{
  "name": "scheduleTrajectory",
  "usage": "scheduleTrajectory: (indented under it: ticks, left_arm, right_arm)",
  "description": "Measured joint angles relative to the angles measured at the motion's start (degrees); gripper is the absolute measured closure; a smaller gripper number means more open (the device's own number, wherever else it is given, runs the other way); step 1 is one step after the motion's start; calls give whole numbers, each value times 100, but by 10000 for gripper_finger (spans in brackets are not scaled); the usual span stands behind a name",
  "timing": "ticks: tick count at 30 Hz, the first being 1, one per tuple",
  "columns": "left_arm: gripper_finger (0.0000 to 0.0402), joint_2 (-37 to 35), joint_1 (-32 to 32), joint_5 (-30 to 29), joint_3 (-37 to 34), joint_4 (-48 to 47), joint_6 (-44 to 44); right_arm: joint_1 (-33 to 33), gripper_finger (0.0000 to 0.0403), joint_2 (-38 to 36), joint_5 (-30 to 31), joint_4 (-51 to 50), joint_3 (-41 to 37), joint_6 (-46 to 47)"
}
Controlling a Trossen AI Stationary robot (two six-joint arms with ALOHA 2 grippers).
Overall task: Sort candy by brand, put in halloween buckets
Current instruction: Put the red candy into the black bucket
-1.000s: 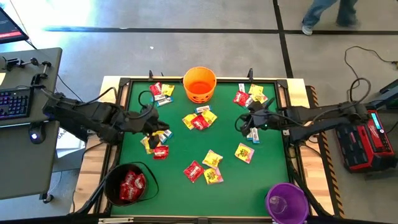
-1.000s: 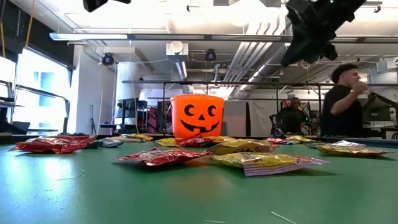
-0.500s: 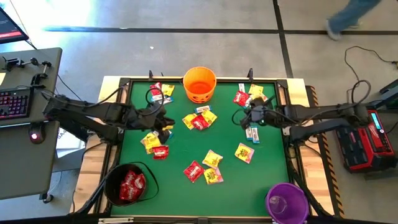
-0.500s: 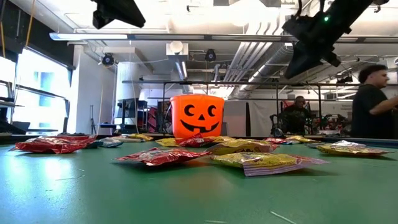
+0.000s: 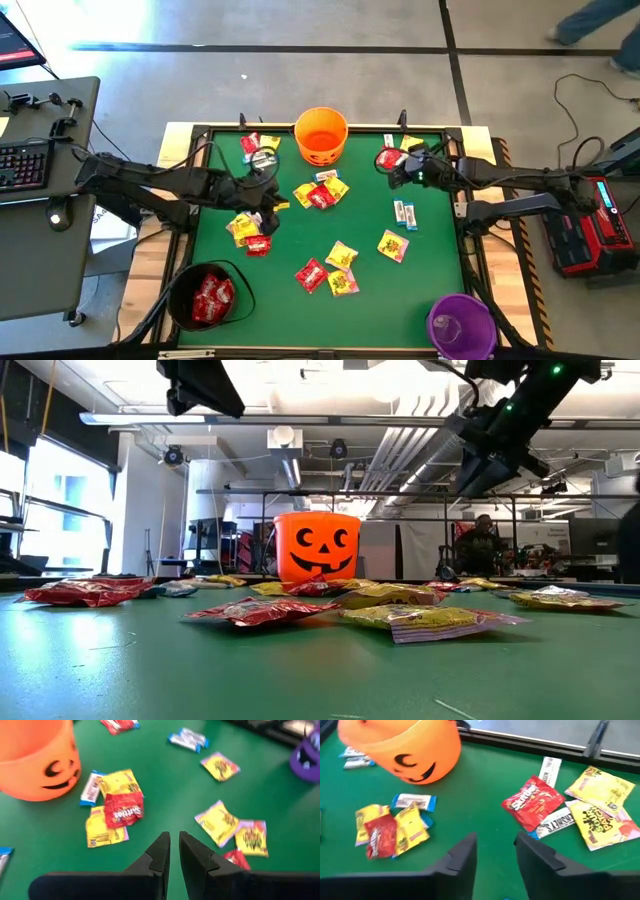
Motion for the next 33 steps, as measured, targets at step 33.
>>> scheduleTrajectory:
  ticks: [33]
  left_arm:
    - [401,-261,504,1487,4,563,840]
  right_arm:
    - [-2094,206,3202,-1516,1749,2,-3947]
